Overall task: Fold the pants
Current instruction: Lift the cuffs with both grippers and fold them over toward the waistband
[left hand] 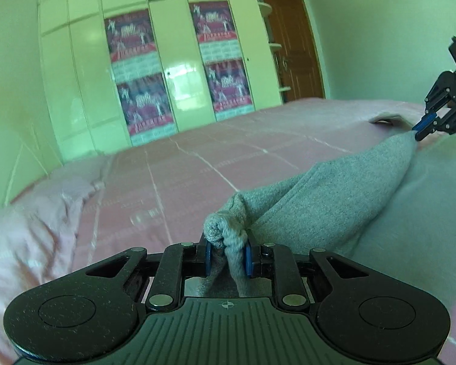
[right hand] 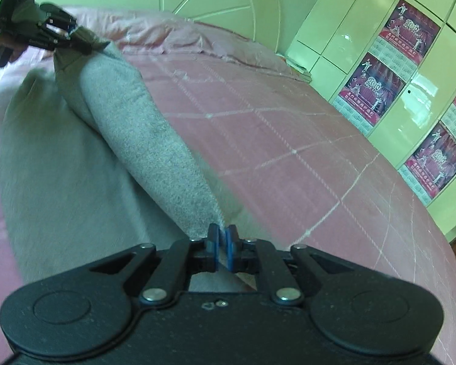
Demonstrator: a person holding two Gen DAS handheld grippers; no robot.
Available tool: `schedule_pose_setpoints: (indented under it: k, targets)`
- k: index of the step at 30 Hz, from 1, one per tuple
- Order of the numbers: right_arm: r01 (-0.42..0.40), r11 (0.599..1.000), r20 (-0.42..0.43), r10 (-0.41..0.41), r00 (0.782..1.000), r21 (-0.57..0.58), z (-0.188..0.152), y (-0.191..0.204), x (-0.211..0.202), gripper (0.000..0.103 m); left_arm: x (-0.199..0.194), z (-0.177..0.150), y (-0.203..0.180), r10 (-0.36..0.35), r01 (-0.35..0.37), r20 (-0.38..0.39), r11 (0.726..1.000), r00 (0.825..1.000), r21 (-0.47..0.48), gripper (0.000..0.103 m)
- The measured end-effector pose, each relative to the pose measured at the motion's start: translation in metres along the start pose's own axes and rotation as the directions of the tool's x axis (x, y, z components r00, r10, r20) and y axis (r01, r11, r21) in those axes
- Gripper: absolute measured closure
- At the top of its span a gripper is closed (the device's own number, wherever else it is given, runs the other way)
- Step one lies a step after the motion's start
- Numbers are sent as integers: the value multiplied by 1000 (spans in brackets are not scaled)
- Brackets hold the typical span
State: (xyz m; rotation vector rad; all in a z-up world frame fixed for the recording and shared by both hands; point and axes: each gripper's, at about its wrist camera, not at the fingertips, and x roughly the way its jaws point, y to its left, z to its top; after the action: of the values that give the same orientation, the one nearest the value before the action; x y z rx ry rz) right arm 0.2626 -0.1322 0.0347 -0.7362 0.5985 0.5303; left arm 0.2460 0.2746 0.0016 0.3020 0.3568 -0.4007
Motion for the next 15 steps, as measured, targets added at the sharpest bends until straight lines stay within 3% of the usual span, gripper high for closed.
schedule_pose_setpoints:
  k: [4, 5, 7, 12, 15]
  targets:
    - [25, 989, 27, -30, 999, 147, -17, 16, -15, 95, -24, -12, -16, 75, -80, -43, 988, 996, -135, 63]
    - [30, 983, 37, -37, 999, 184, -19, 17, -19, 93, -29, -14, -19, 114, -122, -56, 977, 992, -175, 53]
    - [26, 966, 48, -40, 998, 256, -26, 16, -26, 90, -34, -18, -23, 159, -181, -105, 949, 982, -258, 44]
    - [-8, 910, 74, -25, 997, 414, -38, 8, -37, 89, -54, -27, -32, 188, -252, -186, 870, 964, -425, 43]
    - [-25, 894, 85, -15, 996, 448, -45, 8, -42, 88, -65, -30, -40, 201, -280, -199, 776, 959, -564, 43]
